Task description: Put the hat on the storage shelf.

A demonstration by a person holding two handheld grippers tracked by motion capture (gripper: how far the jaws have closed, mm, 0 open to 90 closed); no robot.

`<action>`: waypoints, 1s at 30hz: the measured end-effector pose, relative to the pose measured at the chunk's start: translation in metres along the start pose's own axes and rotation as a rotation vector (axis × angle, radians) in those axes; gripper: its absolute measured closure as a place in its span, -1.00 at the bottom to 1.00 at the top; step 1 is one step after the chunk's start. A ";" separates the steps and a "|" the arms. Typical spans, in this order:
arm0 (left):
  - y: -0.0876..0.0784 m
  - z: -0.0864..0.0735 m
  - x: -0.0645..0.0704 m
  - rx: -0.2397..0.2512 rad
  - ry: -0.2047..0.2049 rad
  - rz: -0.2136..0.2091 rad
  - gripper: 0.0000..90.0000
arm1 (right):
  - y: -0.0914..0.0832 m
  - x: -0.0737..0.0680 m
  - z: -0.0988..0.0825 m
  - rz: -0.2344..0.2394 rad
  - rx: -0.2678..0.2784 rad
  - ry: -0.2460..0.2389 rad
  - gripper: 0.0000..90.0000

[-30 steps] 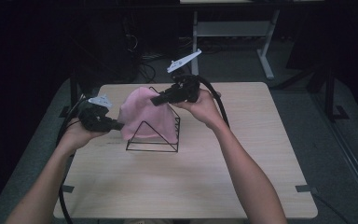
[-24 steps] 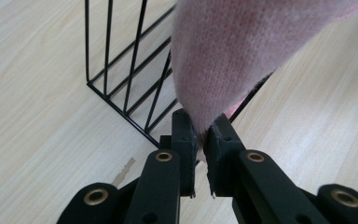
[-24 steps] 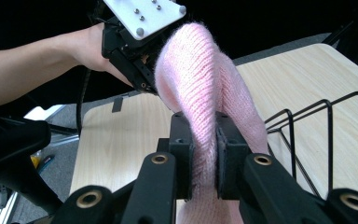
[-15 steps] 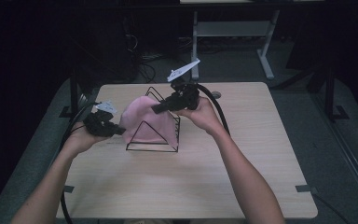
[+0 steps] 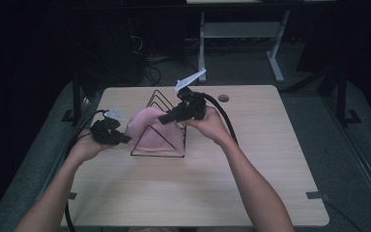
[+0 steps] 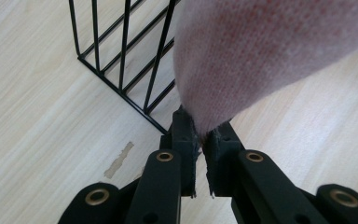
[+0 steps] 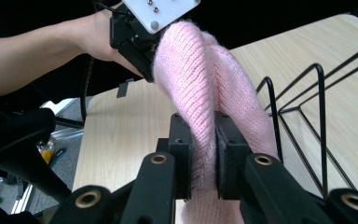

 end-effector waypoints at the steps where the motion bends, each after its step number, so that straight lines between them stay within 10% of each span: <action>1: 0.000 0.000 0.000 0.000 0.000 0.000 0.86 | 0.000 0.000 0.000 0.000 0.000 0.000 0.75; 30: 0.018 -0.017 -0.003 -0.065 -0.019 -0.021 0.90 | 0.007 0.004 -0.026 -0.002 -0.042 0.017 0.71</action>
Point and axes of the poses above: each handheld gripper's, and its own axes: y roughly forward along the jaws, z roughly out of its top, x roughly to its right, the point moved 9 cm from there along y, roughly forward along the jaws, and after that the axes turned 2 degrees about x, right-handed, at the moved point
